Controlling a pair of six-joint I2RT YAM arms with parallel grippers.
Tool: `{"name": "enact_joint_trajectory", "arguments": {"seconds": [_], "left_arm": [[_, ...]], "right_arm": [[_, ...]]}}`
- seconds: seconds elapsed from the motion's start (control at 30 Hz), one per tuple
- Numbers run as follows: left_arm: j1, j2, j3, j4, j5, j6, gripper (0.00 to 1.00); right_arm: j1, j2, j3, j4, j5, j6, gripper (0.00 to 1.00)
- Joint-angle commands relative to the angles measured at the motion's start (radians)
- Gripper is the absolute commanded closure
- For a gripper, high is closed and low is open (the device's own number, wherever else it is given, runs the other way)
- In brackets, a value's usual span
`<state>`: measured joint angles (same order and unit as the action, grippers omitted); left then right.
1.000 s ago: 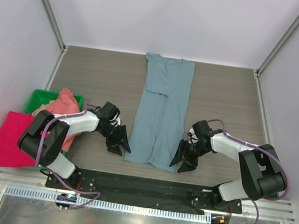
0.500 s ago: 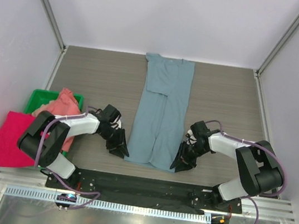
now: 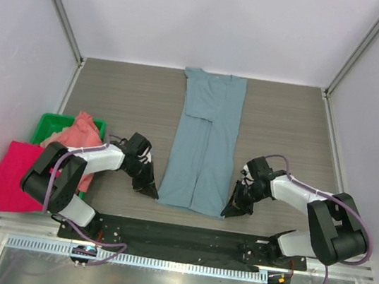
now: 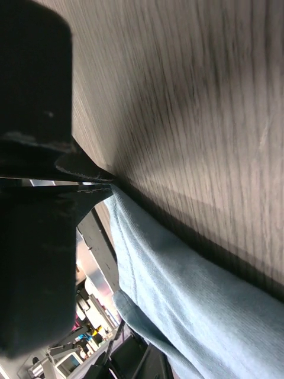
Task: Fold and stack the t-shirts
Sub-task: Fold the tshirt
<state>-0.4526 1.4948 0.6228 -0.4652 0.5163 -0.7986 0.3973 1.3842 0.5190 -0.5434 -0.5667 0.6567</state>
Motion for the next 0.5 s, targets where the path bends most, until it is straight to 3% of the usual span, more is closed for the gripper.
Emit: {"name": "enact_joint_trajectory", "arguments": {"seconds": [0.0, 0.23, 0.47], "left_arm": [[0.015, -0.015, -0.003, -0.020, -0.047, 0.030, 1.00], [0.023, -0.042, 0.080, -0.039, -0.033, 0.061, 1.00], [0.046, -0.051, 0.362, -0.053, 0.017, 0.176, 1.00]], "right_arm": [[-0.006, -0.031, -0.004, -0.044, 0.044, -0.020, 0.98], [-0.049, -0.042, 0.108, -0.082, 0.016, -0.071, 0.99], [-0.162, -0.033, 0.406, -0.173, -0.042, -0.199, 0.99]]}}
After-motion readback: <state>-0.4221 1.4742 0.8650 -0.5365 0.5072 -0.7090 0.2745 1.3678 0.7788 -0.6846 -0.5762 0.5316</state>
